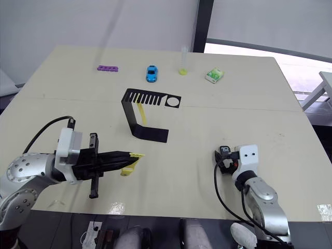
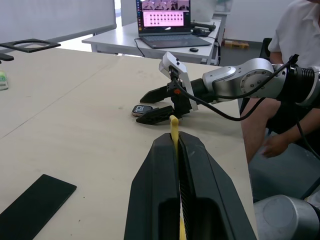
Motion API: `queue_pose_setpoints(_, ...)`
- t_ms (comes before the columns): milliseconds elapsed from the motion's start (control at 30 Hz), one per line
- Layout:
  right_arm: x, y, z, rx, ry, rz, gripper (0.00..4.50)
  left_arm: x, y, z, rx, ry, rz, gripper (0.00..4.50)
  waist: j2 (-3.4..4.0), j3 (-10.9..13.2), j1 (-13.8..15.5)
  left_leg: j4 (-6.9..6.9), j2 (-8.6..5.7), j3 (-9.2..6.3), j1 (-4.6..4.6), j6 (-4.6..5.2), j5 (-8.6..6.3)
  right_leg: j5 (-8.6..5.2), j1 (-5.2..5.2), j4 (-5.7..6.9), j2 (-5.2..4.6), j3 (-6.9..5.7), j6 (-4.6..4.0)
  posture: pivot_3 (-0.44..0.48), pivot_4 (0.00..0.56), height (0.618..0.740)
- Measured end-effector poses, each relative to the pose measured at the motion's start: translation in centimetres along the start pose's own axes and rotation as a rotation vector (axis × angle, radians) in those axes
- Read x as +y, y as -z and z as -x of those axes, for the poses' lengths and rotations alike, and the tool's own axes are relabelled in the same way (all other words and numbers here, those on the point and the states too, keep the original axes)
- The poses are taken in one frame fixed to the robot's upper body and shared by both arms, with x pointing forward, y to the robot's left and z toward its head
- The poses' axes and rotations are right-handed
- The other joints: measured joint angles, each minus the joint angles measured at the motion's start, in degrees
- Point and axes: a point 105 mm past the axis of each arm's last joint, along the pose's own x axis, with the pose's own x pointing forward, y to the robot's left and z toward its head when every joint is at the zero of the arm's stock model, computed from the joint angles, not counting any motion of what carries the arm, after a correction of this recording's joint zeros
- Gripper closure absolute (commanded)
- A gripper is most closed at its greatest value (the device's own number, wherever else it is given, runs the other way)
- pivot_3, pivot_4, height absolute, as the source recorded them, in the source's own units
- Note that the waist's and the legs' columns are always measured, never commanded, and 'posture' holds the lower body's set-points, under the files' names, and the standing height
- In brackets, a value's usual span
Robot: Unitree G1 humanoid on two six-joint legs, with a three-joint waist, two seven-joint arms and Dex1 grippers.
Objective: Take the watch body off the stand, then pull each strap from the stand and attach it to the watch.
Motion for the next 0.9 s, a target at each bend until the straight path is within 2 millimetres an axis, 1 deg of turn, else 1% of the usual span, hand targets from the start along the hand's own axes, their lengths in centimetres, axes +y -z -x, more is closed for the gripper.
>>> queue_pose_setpoints(567, -0.01, 0.56, 0.34, 0.028, -0.004, -0.031, 0.11, 0.08, -0.08, -0.02, 0.001, -0.001, -0.007, 4.50, -0.09, -0.1, 0.1, -0.02, 0.01, -0.02, 0.00, 0.00, 0.00, 0.00, 0.01, -0.01, 0.00, -0.02, -0.01, 0.000, 0.150, 0.740)
queue_pose_setpoints(600, -0.02, 0.60, 0.32, 0.029, -0.003, -0.032, 0.63, 0.11, -0.08, -0.01, 0.001, -0.002, -0.007, 4.50, -0.10, -0.1, 0.1, -0.02, 0.01, -0.02, 0.01, 0.00, 0.00, 0.00, 0.02, -0.01, 0.00, -0.02, -0.01, 0.000, 0.150, 0.740)
queue_pose_setpoints(633, -0.05, 0.62, 0.30, 0.029, -0.003, -0.032, 0.88, 0.14, -0.07, 0.00, 0.002, -0.003, -0.008, 4.50, -0.11, -0.1, 0.1, -0.02, 0.01, -0.02, 0.01, 0.00, 0.00, 0.00, 0.02, -0.01, 0.00, -0.02, -0.01, 0.000, 0.150, 0.740)
queue_pose_setpoints(667, -0.05, 0.63, 0.30, 0.029, -0.003, -0.032, 1.28, 0.17, -0.05, 0.01, 0.003, -0.004, -0.008, 4.50, -0.12, -0.1, 0.1, -0.02, 0.01, -0.02, 0.01, 0.00, 0.00, 0.00, 0.02, -0.01, 0.00, -0.02, -0.01, 0.000, 0.150, 0.740)
queue_pose_setpoints(767, 0.05, 0.67, 0.27, 0.029, -0.012, -0.033, 2.69, 0.21, -0.02, 0.02, 0.005, -0.006, -0.008, 4.50, -0.13, -0.1, 0.1, -0.02, 0.01, -0.02, 0.01, 0.00, 0.00, 0.00, 0.02, -0.01, 0.00, -0.02, -0.01, 0.000, 0.150, 0.740)
queue_pose_setpoints(800, 0.07, 0.70, 0.26, 0.028, -0.016, -0.034, 2.98, 0.21, -0.02, 0.01, 0.004, -0.007, -0.008, 4.50, -0.14, -0.1, 0.1, -0.02, 0.01, -0.02, 0.02, 0.00, 0.00, 0.00, 0.03, -0.01, 0.00, -0.02, -0.01, 0.000, 0.150, 0.740)
queue_pose_setpoints(900, 0.13, 0.81, 0.12, 0.026, -0.032, -0.037, 2.98, 0.16, 0.04, -0.07, 0.002, -0.004, -0.004, 4.50, -0.21, -0.1, 0.1, -0.02, 0.01, -0.02, 0.05, 0.00, 0.00, 0.00, 0.07, -0.01, 0.00, -0.02, -0.01, 0.000, 0.150, 0.740)
